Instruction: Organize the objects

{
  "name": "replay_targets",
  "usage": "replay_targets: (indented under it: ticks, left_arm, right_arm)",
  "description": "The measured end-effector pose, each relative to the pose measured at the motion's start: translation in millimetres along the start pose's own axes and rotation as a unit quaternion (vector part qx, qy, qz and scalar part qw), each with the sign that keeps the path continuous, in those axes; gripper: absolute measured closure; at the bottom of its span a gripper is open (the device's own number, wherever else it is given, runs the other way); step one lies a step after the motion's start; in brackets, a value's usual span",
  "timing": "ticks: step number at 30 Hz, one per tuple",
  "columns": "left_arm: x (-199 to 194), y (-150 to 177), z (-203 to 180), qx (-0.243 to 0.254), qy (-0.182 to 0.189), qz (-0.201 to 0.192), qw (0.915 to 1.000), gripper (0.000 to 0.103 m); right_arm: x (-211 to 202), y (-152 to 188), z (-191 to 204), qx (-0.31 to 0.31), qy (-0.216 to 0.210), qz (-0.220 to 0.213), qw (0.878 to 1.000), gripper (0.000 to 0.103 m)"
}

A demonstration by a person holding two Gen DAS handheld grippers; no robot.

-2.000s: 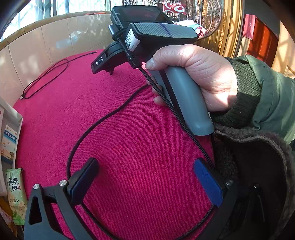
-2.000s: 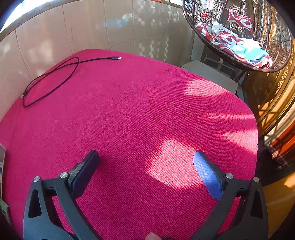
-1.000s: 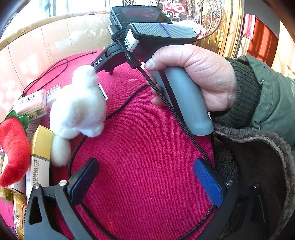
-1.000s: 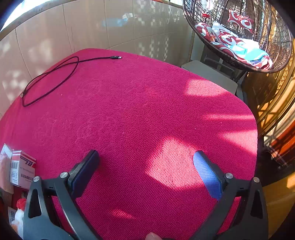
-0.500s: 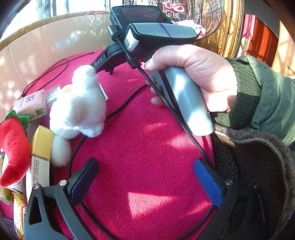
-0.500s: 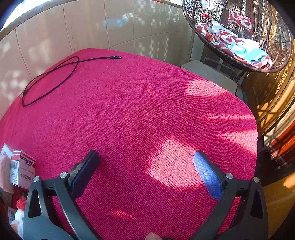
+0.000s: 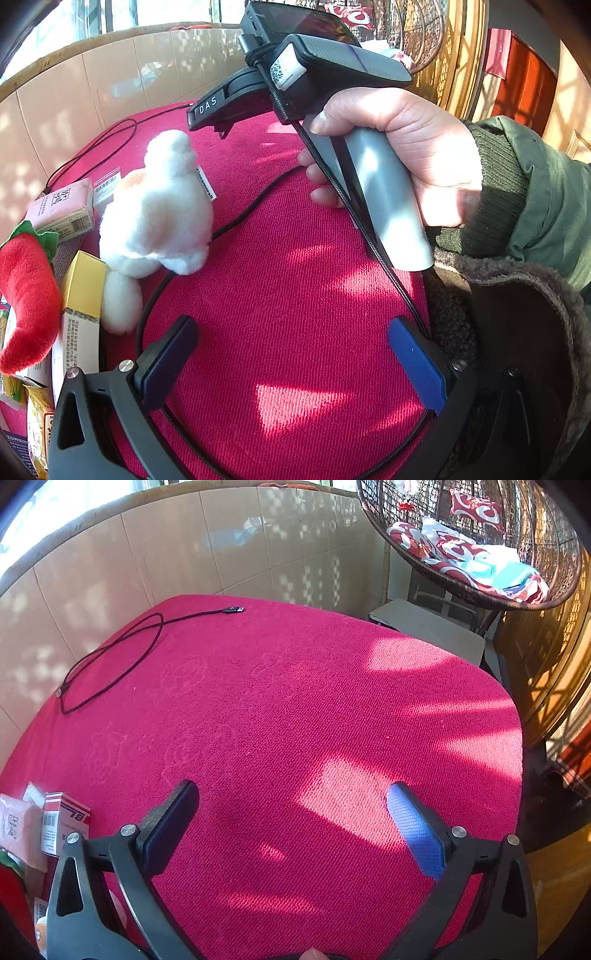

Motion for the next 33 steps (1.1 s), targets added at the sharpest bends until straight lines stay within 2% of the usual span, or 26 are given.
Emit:
replay_targets:
  ticks: [5, 7, 12, 17, 21, 23, 25, 27, 29, 31, 33]
  left_arm:
    - [0.4, -0.4, 2.2, 0.0, 0.0, 0.0, 1.0, 0.0]
    - [1.3, -1.7, 2.8, 0.0, 0.002, 0.001, 1.0, 0.0]
    - [1.4, -2.2, 3.2, 0.0, 0.001, 0.001, 1.0, 0.0]
    - [-6.1, -1.8, 5.9, 0.007, -0.013, -0.004, 0.9999, 0.0]
    - [-42.9, -22.1, -8.9, 0.033, -0.01, -0.062, 0.9975, 0.0]
    - [-79.8, -40.0, -7.8, 0.012, -0.001, -0.107, 0.9942, 0.0]
    - [-125.4, -52.4, 4.4, -0.023, 0.008, -0.163, 0.9863, 0.0]
    - [-167.3, -55.3, 29.6, -0.071, -0.004, -0.201, 0.9771, 0.0]
    - [-209.6, -46.6, 58.6, -0.11, -0.045, -0.247, 0.9618, 0.0]
    - [-232.7, -24.1, 92.1, -0.157, -0.091, -0.254, 0.95, 0.0]
    - [-245.4, 6.7, 115.2, -0.18, -0.143, -0.245, 0.9419, 0.0]
  right_arm:
    - [-18.7, -3.2, -20.5, 0.046, -0.055, -0.009, 0.997, 0.0]
    - [-28.0, -9.6, -26.6, 0.074, -0.089, -0.02, 0.993, 0.0]
    - [-73.0, -32.8, -31.7, 0.134, -0.197, -0.077, 0.968, 0.0]
    - [-130.7, -57.5, -30.0, 0.15, -0.263, -0.155, 0.94, 0.0]
    - [-168.1, -71.5, -24.0, 0.127, -0.292, -0.179, 0.931, 0.0]
    - [-182.4, -76.2, -21.6, 0.116, -0.303, -0.189, 0.927, 0.0]
    - [-194.1, -78.3, -17.6, 0.1, -0.314, -0.195, 0.924, 0.0]
    - [-199.1, -78.0, -12.7, 0.083, -0.323, -0.195, 0.922, 0.0]
    - [-199.0, -71.9, -2.8, 0.054, -0.332, -0.183, 0.924, 0.0]
    - [-192.5, -59.0, 13.3, 0.003, -0.34, -0.155, 0.928, 0.0]
    - [-180.9, -37.0, 34.6, -0.066, -0.345, -0.113, 0.929, 0.0]
Point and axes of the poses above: each gripper's, at about its wrist camera, not at the fingertips, and x roughly the way its jaws point, z to its left, y to its underside, the point moved 10 cm from there along x, roughly the way its jaws point, and after that the axes turned 1 degree about y, right-handed, at the moved point
